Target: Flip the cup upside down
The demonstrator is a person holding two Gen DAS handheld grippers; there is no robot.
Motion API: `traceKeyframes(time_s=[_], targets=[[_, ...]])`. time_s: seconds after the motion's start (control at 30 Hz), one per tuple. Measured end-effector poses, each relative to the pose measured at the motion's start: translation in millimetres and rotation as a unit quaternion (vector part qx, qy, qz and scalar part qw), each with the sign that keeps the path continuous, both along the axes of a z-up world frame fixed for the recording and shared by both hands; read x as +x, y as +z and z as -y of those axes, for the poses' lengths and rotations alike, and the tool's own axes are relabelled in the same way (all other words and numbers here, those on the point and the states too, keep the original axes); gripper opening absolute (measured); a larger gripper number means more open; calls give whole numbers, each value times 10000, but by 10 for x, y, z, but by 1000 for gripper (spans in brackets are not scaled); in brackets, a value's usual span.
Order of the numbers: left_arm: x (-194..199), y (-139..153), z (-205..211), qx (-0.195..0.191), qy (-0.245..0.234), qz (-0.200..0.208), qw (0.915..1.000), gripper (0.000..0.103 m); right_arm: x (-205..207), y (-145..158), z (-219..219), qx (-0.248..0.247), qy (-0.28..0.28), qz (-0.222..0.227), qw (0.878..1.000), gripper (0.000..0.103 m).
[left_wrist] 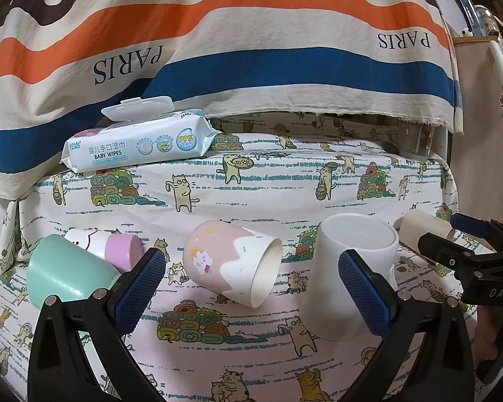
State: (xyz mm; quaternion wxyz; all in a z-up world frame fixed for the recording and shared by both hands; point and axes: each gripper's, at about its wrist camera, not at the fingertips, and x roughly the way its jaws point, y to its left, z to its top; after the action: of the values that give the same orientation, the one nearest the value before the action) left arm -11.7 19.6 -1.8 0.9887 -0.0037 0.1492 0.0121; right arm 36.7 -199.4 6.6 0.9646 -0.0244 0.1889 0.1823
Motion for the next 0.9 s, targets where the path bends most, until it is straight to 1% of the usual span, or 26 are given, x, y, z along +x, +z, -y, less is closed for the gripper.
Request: traceKeyframes(time_s=[0.9], targets=[[0, -9, 10, 19, -5, -19, 10000, 102, 4, -1, 4, -2, 0, -20, 10000, 102]])
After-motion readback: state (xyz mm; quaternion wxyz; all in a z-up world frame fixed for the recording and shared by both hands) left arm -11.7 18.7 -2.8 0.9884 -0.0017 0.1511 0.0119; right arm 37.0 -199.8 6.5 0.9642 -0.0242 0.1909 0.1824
